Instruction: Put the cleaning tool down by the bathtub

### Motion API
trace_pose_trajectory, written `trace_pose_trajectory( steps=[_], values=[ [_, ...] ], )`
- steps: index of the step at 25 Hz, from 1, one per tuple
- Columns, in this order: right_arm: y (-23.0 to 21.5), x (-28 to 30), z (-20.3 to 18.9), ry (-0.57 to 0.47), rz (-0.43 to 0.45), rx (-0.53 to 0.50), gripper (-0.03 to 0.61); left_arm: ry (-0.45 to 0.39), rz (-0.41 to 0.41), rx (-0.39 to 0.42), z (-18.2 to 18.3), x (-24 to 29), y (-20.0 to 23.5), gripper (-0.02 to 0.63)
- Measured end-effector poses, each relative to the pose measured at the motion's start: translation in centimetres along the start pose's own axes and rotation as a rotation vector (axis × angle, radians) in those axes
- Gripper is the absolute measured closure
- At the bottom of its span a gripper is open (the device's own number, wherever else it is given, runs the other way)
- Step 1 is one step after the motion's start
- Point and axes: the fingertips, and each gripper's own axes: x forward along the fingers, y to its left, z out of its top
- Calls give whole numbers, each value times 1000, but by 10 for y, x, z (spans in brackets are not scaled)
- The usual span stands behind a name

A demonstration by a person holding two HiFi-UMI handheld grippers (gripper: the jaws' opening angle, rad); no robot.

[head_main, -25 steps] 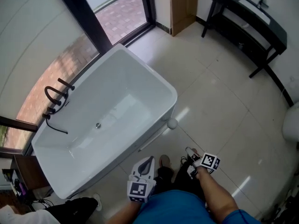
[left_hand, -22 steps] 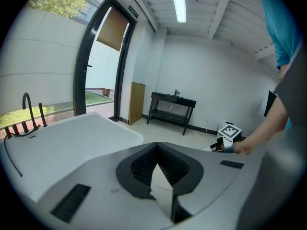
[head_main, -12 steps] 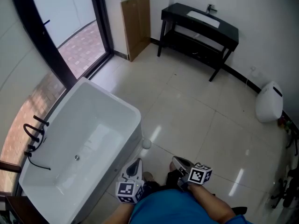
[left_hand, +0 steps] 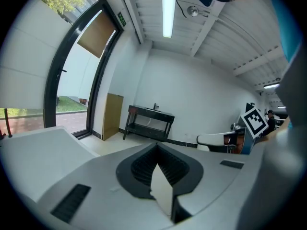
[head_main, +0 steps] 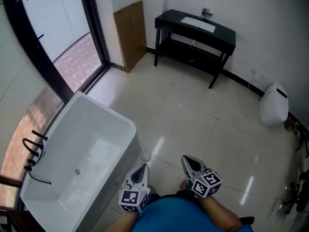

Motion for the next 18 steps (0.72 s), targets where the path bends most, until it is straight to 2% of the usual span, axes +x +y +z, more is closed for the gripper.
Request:
trace_pose_trajectory(
  steps=[5, 11, 18],
  values=[
    [1, -23, 58, -107, 5, -141, 595, -57, -26, 71, 39, 18, -39, 617],
    [-19, -61, 113, -230, -53, -194, 595, -158, -94, 171, 93, 31, -96, 617],
    [-44, -101, 141, -299, -133, -251, 595, -181, -141, 239, 105, 48, -138, 617]
  ],
)
